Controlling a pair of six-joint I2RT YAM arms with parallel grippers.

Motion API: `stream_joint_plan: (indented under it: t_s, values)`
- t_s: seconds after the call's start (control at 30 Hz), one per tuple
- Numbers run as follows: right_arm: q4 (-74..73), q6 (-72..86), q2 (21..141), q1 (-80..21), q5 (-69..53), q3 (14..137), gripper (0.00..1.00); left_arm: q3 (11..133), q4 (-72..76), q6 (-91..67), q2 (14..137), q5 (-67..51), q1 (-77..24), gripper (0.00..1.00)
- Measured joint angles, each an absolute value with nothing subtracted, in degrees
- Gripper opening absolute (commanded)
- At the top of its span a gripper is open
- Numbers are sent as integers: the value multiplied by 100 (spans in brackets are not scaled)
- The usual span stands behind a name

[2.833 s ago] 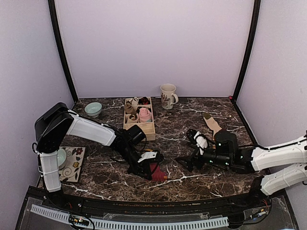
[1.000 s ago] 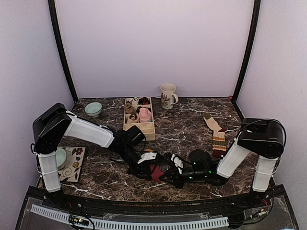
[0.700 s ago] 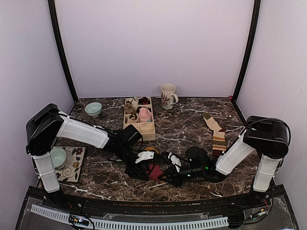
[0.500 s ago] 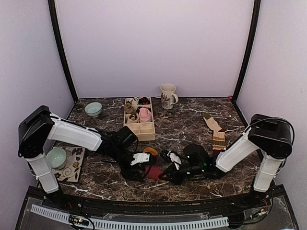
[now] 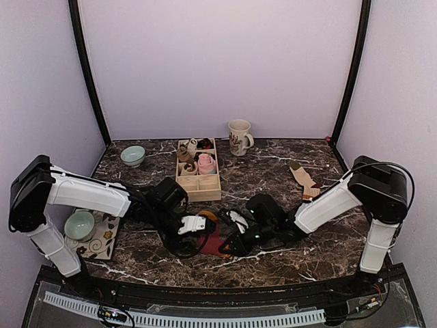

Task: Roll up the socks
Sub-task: Roll the sock at the center of the board.

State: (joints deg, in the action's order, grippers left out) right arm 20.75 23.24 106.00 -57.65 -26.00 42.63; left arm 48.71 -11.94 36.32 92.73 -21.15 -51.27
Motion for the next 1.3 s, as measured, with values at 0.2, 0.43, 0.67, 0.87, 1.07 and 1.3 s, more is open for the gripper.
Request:
stream_joint_plan:
  t_s: [0.2,0.43,0.67,0.87,1.07,1.3]
  values:
    - [1599,2558,10785,-5719,-2829,4674,0,4947,-1179,3778,9347,-1966,-5634,55]
    - [1372,2888,10916,-5612,-3181,4866,0,4950,-803,4016,9559,-1479,-5876,52]
    - [1236,2926,11004,-5583,-3339,5004,0,4954,-580,4187,9660,-1070,-5990,52]
    - [1299,2921,10995,-5581,-3326,4901,0,4965,-642,4154,9651,-915,-5964,56]
    - [1586,3017,10958,-5583,-3321,4722,0,5035,-893,3940,9546,-1000,-5927,50]
    - [1559,3100,10960,-5583,-3321,4777,0,5553,-1249,3717,9500,-1227,-5953,45]
